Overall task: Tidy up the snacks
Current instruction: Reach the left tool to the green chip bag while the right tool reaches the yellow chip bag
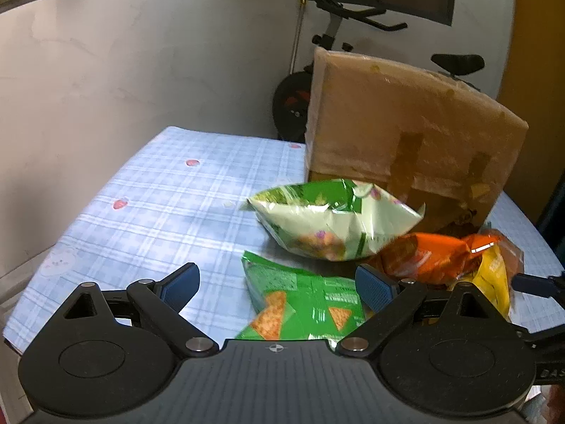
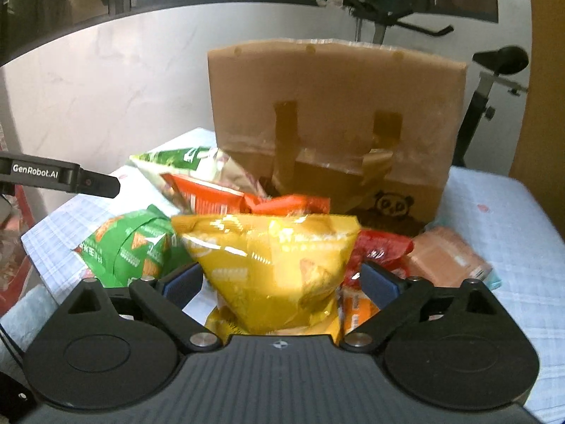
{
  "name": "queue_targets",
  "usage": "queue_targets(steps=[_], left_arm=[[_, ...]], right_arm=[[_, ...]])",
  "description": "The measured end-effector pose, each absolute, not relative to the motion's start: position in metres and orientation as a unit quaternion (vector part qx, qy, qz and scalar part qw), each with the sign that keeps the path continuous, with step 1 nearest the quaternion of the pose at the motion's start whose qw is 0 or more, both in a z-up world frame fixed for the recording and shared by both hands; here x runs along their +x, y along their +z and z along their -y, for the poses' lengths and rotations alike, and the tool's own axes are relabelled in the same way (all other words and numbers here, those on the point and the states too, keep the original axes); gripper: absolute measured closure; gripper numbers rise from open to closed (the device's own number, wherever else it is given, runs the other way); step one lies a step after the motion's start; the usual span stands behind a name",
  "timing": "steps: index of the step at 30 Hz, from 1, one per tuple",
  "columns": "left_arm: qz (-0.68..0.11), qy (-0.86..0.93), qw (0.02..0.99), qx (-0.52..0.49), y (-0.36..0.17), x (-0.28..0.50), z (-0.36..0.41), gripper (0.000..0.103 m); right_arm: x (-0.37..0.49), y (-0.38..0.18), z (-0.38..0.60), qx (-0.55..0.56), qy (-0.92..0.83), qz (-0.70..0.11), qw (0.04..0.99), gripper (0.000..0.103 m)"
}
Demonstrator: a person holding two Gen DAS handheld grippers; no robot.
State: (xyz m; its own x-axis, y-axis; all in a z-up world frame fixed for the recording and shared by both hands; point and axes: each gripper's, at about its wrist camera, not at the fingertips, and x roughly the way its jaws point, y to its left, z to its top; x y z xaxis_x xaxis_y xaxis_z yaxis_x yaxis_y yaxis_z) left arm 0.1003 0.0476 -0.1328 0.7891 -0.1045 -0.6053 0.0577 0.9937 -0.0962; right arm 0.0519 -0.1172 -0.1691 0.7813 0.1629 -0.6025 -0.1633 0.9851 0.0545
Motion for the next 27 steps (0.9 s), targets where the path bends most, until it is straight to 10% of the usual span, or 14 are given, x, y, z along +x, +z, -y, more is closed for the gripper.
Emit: queue_targets(steps=[27], left_arm=[[-0.366,-0.085,0.927,0.011,-0.181,0.126,-0.022,0.005]], right_arm=[[0.061,-0.187,0.132,0.052,0.105,-0.323,0.939,0.019]])
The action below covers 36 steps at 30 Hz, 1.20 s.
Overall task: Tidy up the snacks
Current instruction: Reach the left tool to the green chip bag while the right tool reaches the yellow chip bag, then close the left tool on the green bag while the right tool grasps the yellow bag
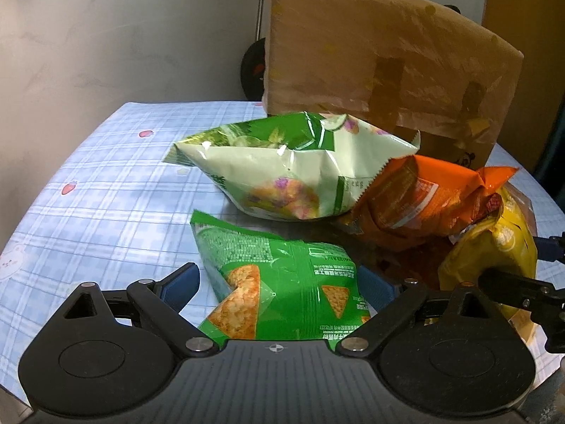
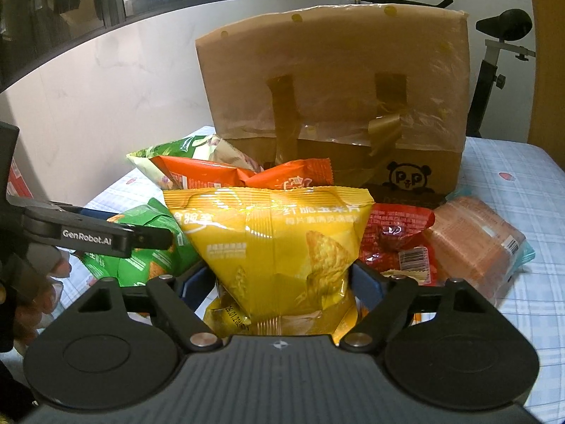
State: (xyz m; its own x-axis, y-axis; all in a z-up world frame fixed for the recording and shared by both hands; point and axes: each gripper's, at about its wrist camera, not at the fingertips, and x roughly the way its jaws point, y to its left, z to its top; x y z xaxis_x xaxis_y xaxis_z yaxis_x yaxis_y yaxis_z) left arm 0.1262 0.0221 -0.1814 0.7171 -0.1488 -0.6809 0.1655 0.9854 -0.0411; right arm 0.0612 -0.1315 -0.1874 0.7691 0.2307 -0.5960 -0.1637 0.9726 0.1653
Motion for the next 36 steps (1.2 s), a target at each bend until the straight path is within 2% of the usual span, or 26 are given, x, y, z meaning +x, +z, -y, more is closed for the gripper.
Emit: queue_targets(steps=[10,12,18,36], left_arm=[[-0.372,-0.092,0.924,-0.006,-0.186,0.126,-0.021,0.006],[-0.368,-0.095,0.925,-0.008,-0.184,0.125,-0.022,0.013],[-0.355,-0.080,0.932,0.007,-0.182,0.113,-0.019,0.021],[-0.303,-0.052,0.951,-0.040,-0.146,0.087,-0.042,0.022]], right_arm=[[0.060,-0.188,0.130,0.053,0.103,-0.323,0.939,0.019],[0.061,-0.188,0.130,0.053,0.102,-0.323,0.939,0.019],[0.061,-0.188,0.131,0.057,0.102,-0.324,0.939,0.019],[0.051,-0.169,0.142,0.083,0.099,-0.290,0.948,0.023]])
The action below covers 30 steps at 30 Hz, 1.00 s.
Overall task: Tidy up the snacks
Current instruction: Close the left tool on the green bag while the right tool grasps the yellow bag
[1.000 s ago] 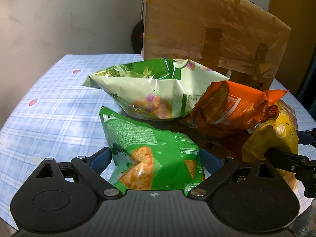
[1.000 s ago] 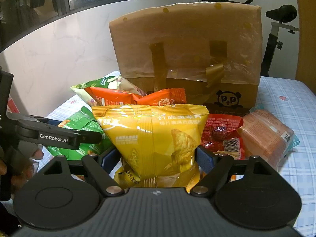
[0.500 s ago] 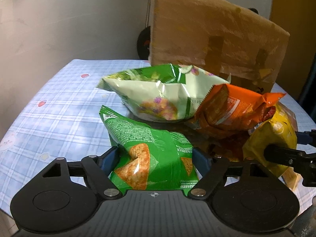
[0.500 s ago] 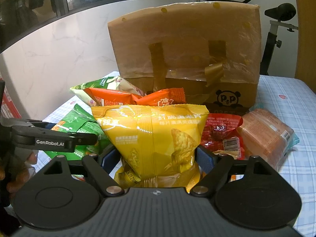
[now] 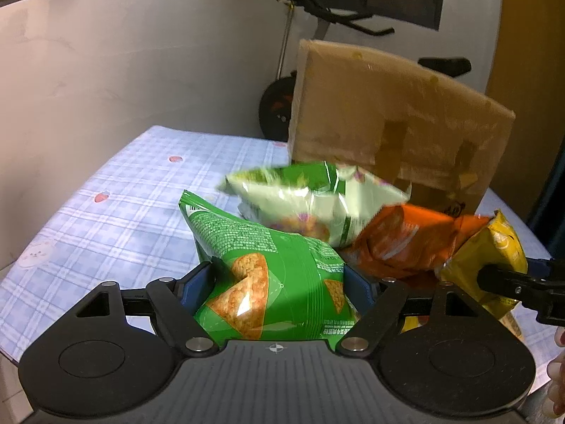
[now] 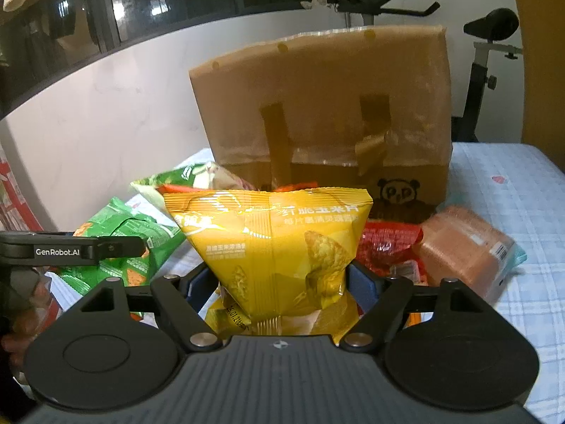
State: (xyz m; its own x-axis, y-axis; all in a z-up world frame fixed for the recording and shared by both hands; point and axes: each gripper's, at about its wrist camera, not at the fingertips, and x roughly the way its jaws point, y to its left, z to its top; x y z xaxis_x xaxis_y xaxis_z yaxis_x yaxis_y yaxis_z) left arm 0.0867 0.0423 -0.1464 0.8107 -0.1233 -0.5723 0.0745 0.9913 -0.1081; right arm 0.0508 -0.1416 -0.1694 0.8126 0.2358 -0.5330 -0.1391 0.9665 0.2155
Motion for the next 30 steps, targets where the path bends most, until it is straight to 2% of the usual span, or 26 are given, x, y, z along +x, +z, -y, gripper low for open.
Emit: queue_targets(steps=[18,30], left_arm=[[-0.234,-0.017,0.971,-0.050,-0.103,0.073,-0.053,0.022],[-0.220,-0.015,0.974,-0.046,-0.097,0.071,-0.055,0.022]], right_arm=[[0.039,-0.120,0.163,0.083,0.057,-0.212,0.972,0.024],[0.035,-0.114,0.171,0.083,0.035,-0.205,0.975,0.024]])
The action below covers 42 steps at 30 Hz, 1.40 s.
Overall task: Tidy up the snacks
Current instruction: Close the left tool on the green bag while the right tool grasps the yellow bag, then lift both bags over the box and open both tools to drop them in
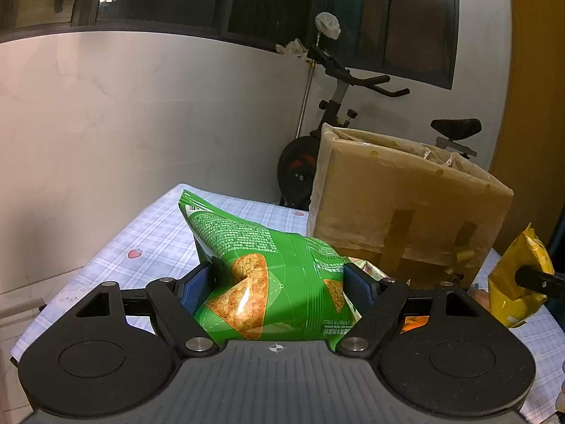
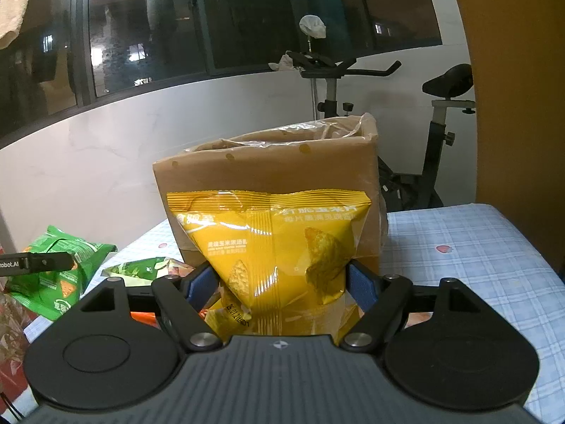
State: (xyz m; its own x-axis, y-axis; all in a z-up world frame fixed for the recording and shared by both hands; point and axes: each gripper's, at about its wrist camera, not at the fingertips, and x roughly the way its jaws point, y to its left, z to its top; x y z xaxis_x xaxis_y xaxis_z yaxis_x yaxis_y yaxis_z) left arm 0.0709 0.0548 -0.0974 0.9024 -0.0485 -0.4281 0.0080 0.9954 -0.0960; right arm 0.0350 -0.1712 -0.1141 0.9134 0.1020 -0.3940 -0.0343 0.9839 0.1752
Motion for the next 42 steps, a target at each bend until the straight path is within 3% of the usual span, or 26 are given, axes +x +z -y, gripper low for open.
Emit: queue_targets(steps=[18,31,42], left_arm=[[-0.141,-0.063,0.988,-0.024,-0.028,0.098,-0.033,0.022],[-0.103,-0.121,0.986,-0.040,0.012,0.187,0.018,0.022],[-0.151,-0.134,0.979,-0.019,-0.010,0.263,0.048,0.022]], right_arm=[[0.066,-0.055,0.179,0.056,0.045,-0.143,0.987,0.024],[0.144,0.002,0.187,0.028,0.046,-0.087,0.995,0.024],[0.229,-0.017,0.192,0.004,0.038,-0.155,0.987,0.024]])
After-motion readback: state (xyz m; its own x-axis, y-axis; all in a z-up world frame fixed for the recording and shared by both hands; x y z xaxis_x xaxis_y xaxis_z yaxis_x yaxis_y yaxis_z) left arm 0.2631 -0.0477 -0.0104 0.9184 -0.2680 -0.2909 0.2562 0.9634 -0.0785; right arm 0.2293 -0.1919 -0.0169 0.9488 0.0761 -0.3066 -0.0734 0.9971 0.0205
